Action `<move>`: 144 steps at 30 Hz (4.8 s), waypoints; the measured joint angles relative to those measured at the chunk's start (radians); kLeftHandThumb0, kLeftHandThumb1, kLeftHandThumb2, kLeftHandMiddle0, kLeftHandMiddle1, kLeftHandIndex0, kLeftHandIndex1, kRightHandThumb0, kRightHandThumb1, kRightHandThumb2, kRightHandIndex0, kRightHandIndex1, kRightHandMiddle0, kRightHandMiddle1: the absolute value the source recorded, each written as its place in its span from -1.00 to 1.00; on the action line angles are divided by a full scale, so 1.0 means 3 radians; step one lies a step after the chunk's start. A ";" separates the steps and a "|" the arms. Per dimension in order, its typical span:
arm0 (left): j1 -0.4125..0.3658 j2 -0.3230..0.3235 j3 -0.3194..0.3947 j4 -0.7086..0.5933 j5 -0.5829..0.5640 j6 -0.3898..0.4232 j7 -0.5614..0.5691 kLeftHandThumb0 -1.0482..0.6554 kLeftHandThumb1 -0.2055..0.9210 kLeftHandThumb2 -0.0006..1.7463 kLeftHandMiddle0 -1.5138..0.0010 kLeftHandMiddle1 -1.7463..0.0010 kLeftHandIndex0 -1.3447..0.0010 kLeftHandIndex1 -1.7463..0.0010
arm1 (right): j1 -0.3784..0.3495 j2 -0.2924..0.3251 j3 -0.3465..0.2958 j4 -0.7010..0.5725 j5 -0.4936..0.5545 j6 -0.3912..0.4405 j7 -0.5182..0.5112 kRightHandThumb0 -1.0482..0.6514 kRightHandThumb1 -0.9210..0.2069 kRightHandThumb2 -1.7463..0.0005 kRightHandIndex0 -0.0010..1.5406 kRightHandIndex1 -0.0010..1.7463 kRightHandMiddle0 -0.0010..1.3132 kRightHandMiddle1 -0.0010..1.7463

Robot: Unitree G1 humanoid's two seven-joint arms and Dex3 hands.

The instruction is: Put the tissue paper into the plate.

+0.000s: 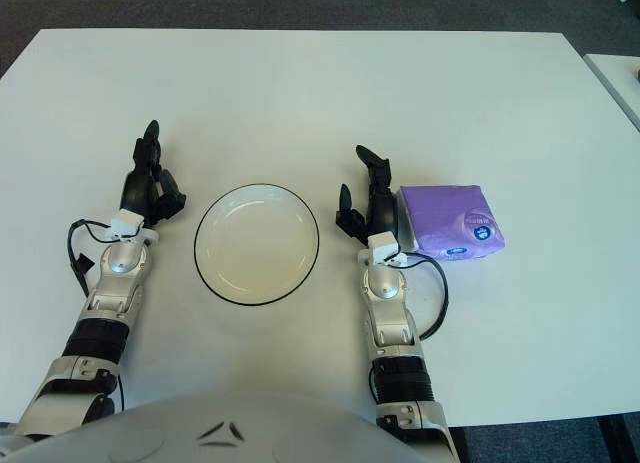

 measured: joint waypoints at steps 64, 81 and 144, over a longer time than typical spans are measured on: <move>-0.0166 -0.0026 -0.0016 0.0236 0.0001 -0.0036 0.0000 -0.75 1.00 0.24 0.90 0.99 1.00 0.73 | -0.0256 -0.0398 -0.0149 -0.1078 -0.0039 0.1230 0.0331 -0.54 -1.00 0.09 -0.67 -0.79 -1.00 -0.23; -0.0221 -0.0048 -0.0017 0.0295 0.0009 -0.0042 0.0037 -0.74 1.00 0.25 0.88 0.98 1.00 0.70 | -0.0579 -0.0912 -0.0251 -0.1381 -0.0445 0.1369 0.0441 -0.67 -1.00 0.15 -0.70 -0.79 -1.00 -0.19; -0.0423 -0.0078 -0.0073 0.0534 0.0008 -0.0112 0.0036 -0.75 1.00 0.24 0.92 1.00 1.00 0.73 | -0.0994 -0.2745 -0.1033 -0.2433 -0.1161 0.2233 0.2004 -0.86 -1.00 0.17 -0.74 -0.79 -1.00 -0.06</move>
